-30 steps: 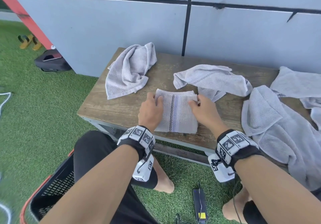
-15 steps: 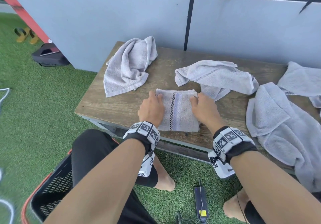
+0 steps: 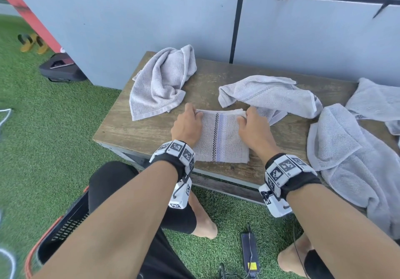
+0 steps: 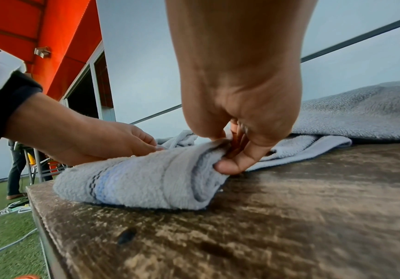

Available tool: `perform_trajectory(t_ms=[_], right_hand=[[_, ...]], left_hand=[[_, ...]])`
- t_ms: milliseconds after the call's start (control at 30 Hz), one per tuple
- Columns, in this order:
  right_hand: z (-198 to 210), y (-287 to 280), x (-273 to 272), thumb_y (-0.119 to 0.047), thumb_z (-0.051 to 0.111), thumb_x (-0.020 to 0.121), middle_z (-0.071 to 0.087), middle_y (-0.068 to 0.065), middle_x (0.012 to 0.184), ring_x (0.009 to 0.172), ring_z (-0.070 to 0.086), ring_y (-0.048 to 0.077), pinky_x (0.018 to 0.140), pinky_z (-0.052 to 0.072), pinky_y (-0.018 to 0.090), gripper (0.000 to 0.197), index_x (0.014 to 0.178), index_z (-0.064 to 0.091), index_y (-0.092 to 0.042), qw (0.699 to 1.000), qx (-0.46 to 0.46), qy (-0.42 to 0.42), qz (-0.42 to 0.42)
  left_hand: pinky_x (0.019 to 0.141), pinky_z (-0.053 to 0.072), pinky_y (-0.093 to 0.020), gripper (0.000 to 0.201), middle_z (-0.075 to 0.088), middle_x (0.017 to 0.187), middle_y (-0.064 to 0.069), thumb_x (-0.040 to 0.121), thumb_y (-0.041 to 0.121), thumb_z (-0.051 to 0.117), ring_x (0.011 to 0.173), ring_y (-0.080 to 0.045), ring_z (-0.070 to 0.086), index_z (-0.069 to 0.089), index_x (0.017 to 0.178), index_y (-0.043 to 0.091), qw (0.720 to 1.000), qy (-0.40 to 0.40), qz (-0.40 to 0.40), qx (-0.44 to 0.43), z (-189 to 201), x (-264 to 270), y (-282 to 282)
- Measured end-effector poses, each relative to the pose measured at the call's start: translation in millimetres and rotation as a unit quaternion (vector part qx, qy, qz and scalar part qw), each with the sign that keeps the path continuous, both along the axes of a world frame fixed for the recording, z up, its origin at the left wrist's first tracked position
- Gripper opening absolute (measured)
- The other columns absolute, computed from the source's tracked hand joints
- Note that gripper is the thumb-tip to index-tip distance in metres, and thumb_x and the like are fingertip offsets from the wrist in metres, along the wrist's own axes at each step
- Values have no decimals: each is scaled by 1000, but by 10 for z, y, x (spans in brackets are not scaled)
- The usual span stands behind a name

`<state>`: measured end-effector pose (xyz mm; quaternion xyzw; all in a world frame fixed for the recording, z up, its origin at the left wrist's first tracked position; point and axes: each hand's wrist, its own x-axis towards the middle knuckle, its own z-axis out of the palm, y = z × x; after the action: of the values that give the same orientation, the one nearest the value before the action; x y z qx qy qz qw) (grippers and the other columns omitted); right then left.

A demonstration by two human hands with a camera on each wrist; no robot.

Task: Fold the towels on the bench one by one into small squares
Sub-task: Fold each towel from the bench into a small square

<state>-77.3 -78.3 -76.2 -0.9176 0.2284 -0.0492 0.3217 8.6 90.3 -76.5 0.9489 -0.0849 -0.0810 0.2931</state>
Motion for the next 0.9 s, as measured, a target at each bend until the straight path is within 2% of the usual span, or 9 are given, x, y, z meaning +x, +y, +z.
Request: perform_trajectory(t_ms=[133, 200, 300, 367, 400, 467, 500, 600, 900], right_hand=[[48, 2, 11, -29, 44, 103, 55, 5, 85, 75, 58, 27, 59, 44, 39, 25, 113, 43, -7, 1000, 1, 11, -7], [83, 54, -41, -30, 46, 101, 56, 4, 93, 76, 59, 25, 57, 44, 37, 24, 114, 41, -10, 995, -90, -26, -16], [101, 186, -99, -26, 48, 95, 54, 7, 112, 97, 56, 26, 82, 46, 39, 27, 117, 47, -11, 956, -266, -120, 27], [13, 267, -92, -26, 43, 96, 55, 7, 126, 117, 53, 25, 100, 41, 41, 33, 125, 49, -12, 953, -259, -123, 99], [-60, 297, -91, -28, 38, 98, 53, 7, 136, 128, 48, 24, 108, 37, 42, 38, 131, 48, -12, 957, -239, -99, 133], [-247, 309, -100, -37, 24, 102, 39, 7, 155, 146, 30, 21, 121, 21, 45, 54, 147, 39, -11, 965, -202, -35, 166], [-321, 296, -102, -41, 17, 102, 29, 5, 161, 151, 20, 19, 123, 14, 47, 60, 153, 32, -12, 968, -186, -13, 168], [-412, 258, -64, -43, 12, 104, 14, -1, 167, 154, 3, 14, 124, 1, 48, 61, 158, 19, -15, 970, -176, 5, 166], [-311, 215, 76, -43, 10, 105, 5, -3, 168, 154, -3, 13, 123, -7, 52, 61, 160, 6, -18, 962, -194, 77, 174]], left_hand=[[85, 50, -51, 20, 58, 112, -8, 101, 35, 45, 96, -31, 59, 43, 110, 17, 999, -25, 15, -25, -8, -41, -44], [86, 49, -46, 19, 52, 115, -7, 98, 29, 48, 99, -26, 53, 46, 111, 15, 992, -129, -5, -10, -17, -127, -56], [95, 46, -40, 23, 55, 124, -5, 98, 23, 45, 113, -21, 51, 54, 116, 12, 963, -244, -114, 16, -98, -363, -81], [111, 37, -44, 38, 49, 145, -6, 104, 29, 36, 137, -22, 42, 51, 133, 11, 963, -213, -164, 33, -208, -503, -88], [120, 27, -45, 46, 38, 157, -4, 107, 34, 28, 148, -20, 29, 43, 146, 13, 969, -173, -170, 47, -265, -547, -81], [124, 9, -44, 56, 11, 168, 2, 107, 39, 17, 155, -14, 4, 19, 159, 19, 976, -113, -174, 72, -348, -567, -63], [125, 7, -44, 57, 4, 168, 5, 107, 40, 15, 155, -12, -2, 12, 160, 20, 975, -103, -178, 79, -368, -554, -57], [125, 7, -48, 60, -1, 168, 7, 104, 42, 11, 154, -11, -6, 7, 161, 22, 973, -103, -184, 91, -365, -506, -47], [125, 3, -51, 58, -4, 168, 11, 106, 45, 14, 153, -9, -12, 3, 160, 27, 971, -79, -207, 93, -365, -315, -33]])
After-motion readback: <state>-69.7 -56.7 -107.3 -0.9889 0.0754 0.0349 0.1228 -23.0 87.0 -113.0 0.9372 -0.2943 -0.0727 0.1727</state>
